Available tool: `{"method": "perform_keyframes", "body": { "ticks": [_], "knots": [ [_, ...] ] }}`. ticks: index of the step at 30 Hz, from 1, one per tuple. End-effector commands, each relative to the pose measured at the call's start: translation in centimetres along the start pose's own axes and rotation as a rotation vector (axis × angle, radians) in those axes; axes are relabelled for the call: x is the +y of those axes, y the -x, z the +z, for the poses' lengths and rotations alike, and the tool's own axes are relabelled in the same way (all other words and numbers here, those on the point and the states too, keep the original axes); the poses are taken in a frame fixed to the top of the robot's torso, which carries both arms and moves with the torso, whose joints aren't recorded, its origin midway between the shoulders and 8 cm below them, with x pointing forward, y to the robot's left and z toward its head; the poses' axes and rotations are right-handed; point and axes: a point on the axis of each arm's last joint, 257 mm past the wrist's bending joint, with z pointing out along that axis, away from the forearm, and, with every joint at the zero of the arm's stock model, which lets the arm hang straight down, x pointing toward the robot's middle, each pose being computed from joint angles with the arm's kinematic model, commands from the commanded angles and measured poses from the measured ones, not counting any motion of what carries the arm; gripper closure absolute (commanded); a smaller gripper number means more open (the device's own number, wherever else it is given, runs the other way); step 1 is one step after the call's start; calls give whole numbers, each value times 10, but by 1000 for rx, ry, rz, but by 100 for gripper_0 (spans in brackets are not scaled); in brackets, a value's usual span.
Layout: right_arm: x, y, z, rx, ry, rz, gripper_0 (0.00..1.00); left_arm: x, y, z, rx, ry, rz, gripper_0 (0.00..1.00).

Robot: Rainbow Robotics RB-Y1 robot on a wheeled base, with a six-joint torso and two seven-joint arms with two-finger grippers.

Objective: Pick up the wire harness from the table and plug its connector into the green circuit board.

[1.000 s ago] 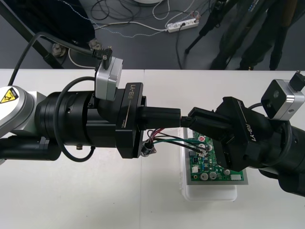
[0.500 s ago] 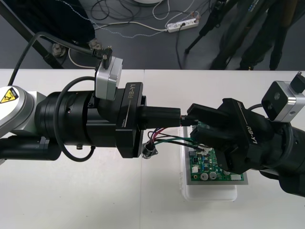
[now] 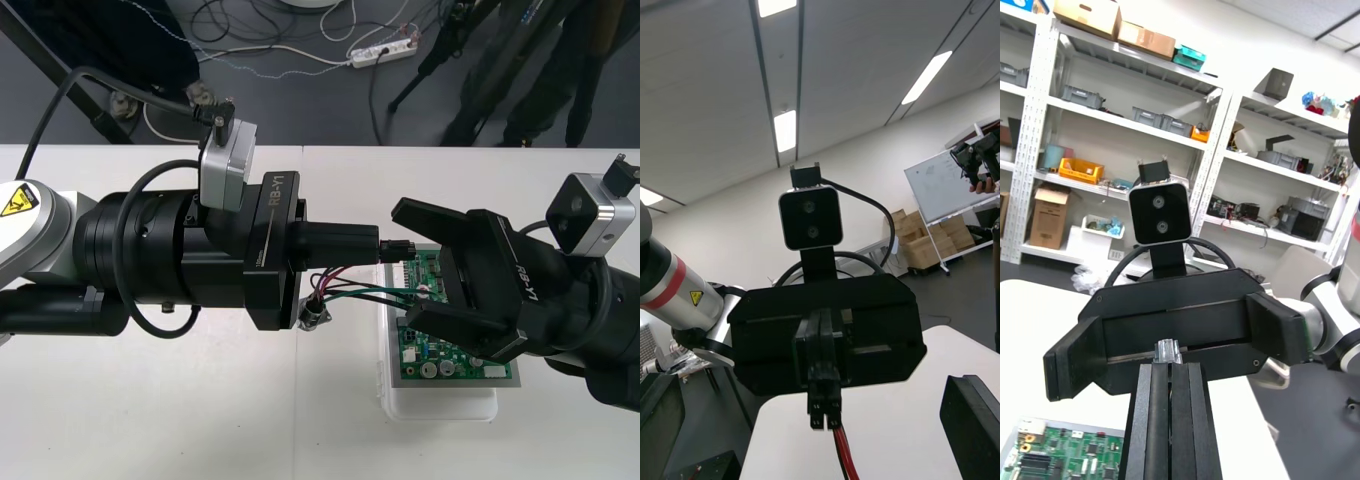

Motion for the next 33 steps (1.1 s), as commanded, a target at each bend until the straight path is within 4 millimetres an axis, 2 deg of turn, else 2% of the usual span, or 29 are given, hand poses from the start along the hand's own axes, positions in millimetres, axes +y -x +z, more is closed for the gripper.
{"method": "perform_keyframes", "body": {
  "ticks": [1,11,13,24,29,33],
  "knots": [
    [-7,3,-20,87,-12,-97,0,11,2,-5,10,39,165,100],
    [-16,-9,-71,329,-51,-196,0,9,-23,-23,-6,-4,188,100],
    [-19,-13,-83,392,-62,-206,0,10,-33,-29,-5,-16,195,100],
    [-28,-26,-124,624,-94,-207,0,11,-74,-52,-22,-55,234,100],
    [-31,-34,-155,793,-103,-224,0,13,-96,-62,-37,-67,275,100],
    [-47,-31,-171,878,-149,-256,0,13,-113,-71,-47,-78,290,100]
  ]
}}
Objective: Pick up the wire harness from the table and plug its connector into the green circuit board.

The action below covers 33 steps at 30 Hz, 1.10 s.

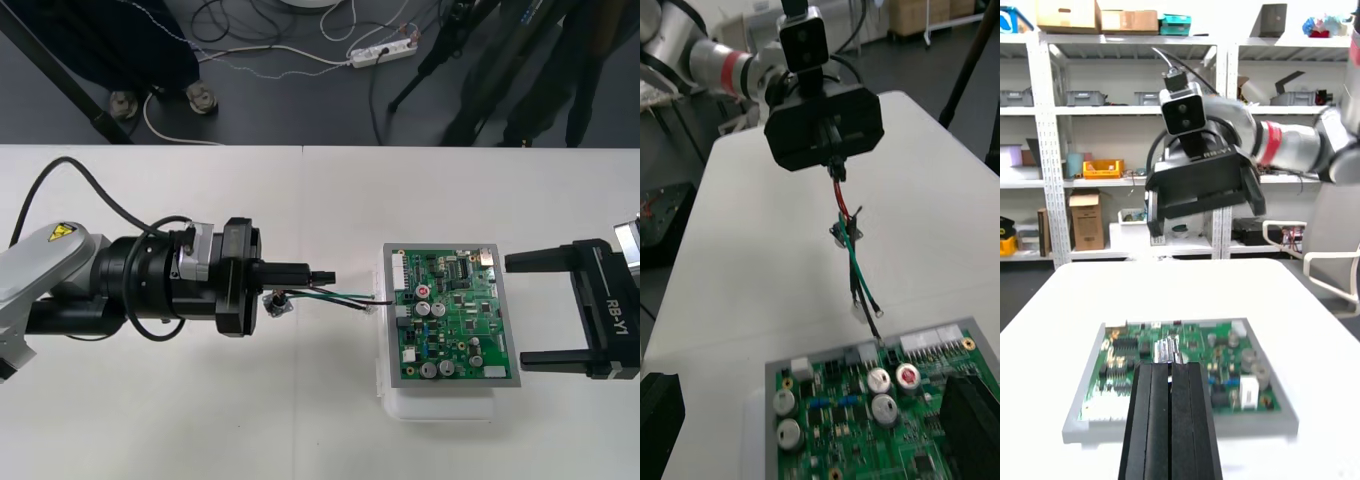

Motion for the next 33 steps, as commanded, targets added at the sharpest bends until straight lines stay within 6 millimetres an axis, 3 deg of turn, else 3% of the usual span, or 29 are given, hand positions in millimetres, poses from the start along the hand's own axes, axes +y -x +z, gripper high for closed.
{"method": "perform_keyframes", "body": {
  "ticks": [1,6,16,22,33],
  "knots": [
    [-26,-4,-25,140,-70,-46,0,-29,-1,-3,-94,-86,3,100],
    [-42,-18,-41,268,-104,-81,0,-34,-24,-15,-78,-89,28,100],
    [-43,-56,-63,538,-70,-133,0,-37,-61,-26,-16,-81,70,100],
    [-43,-74,-72,699,-55,-210,0,-37,-70,-15,-2,-97,87,100],
    [-49,-125,-84,908,-63,-228,0,-34,-83,2,32,-107,83,100]
  ]
}}
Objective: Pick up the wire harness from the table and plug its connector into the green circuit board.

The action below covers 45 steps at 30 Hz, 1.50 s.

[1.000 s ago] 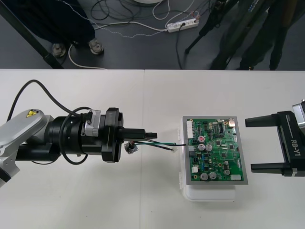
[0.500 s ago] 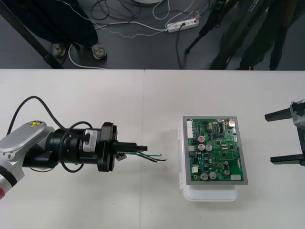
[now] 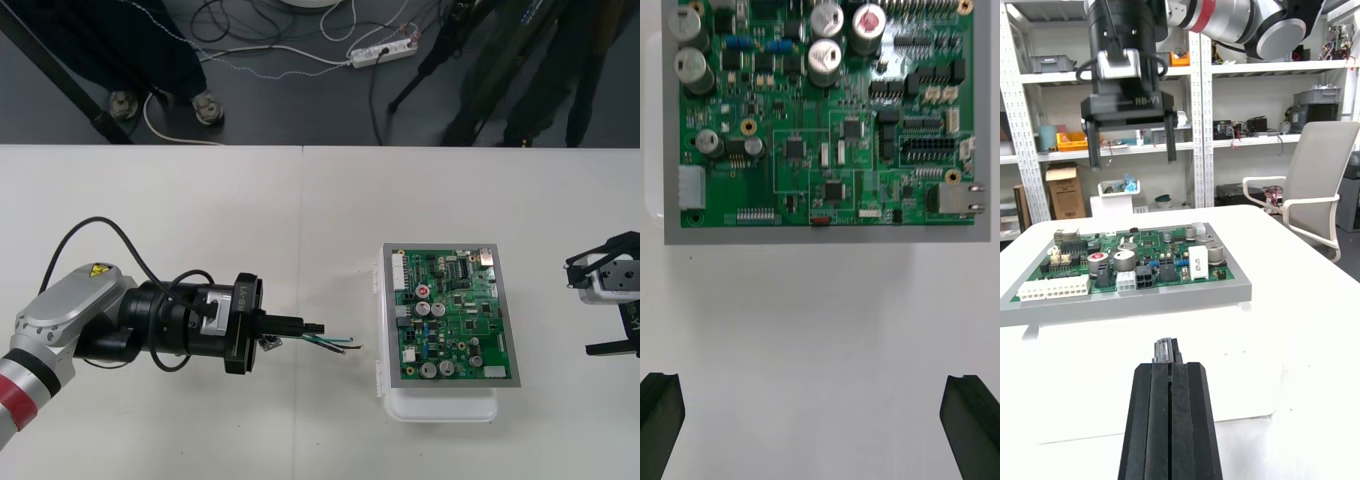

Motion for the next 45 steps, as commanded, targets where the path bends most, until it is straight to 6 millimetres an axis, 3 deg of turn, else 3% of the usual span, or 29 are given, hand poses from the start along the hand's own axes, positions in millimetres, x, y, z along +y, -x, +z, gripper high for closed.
{"method": "perform_keyframes", "body": {
  "ticks": [1,10,16,27,33,45],
  "knots": [
    [3,-11,7,96,19,-15,0,7,16,21,-44,-41,33,100],
    [15,-19,35,152,85,-36,0,15,15,42,-50,-7,9,100],
    [3,-27,50,154,108,3,0,21,13,52,-43,12,6,100],
    [-24,-10,66,106,74,5,0,33,8,71,-21,41,5,100],
    [-21,5,76,73,83,-24,0,36,6,79,-12,46,4,100],
    [-11,7,87,73,106,-61,0,34,5,95,-15,50,-6,100]
  ]
}}
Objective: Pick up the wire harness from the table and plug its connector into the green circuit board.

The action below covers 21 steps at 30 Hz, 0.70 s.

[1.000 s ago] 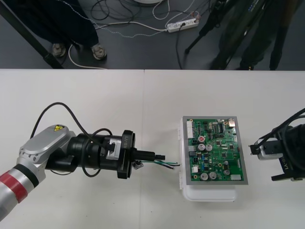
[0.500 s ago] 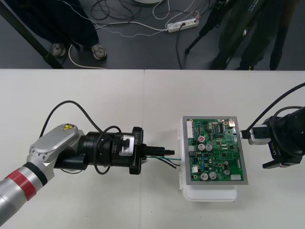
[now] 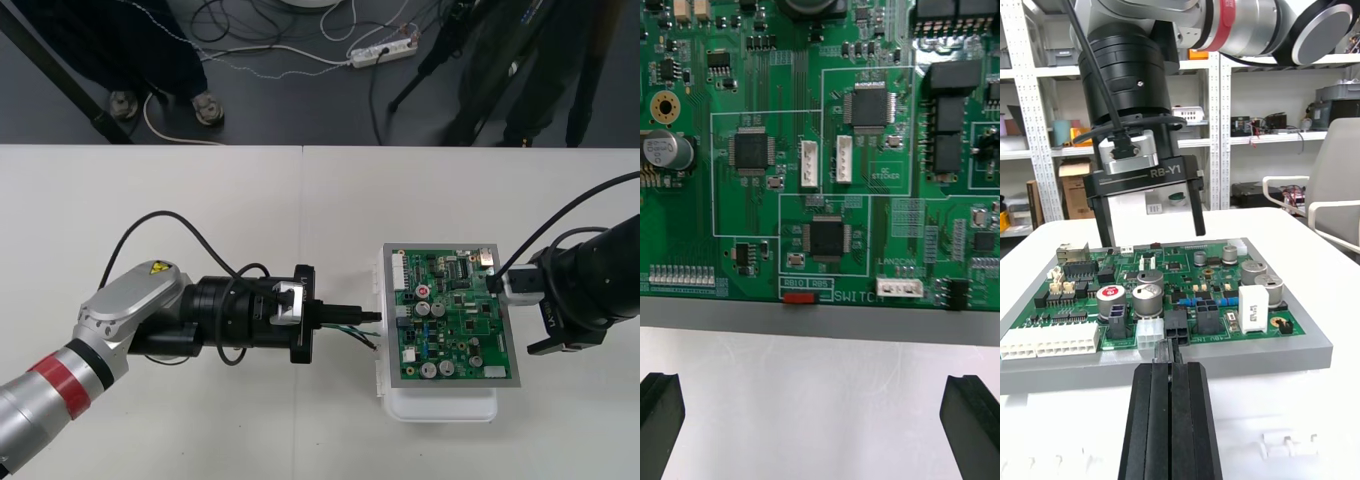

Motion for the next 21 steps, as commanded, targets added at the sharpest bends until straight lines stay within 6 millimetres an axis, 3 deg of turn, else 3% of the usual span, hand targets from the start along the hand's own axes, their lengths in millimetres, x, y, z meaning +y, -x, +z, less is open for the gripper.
{"method": "perform_keyframes", "body": {
  "ticks": [1,21],
  "knots": [
    [-3,8,4,-1,-4,-76,0,12,14,26,-27,5,4,100],
    [-2,21,17,-19,-11,-126,0,9,9,35,-11,7,-3,100]
  ]
}}
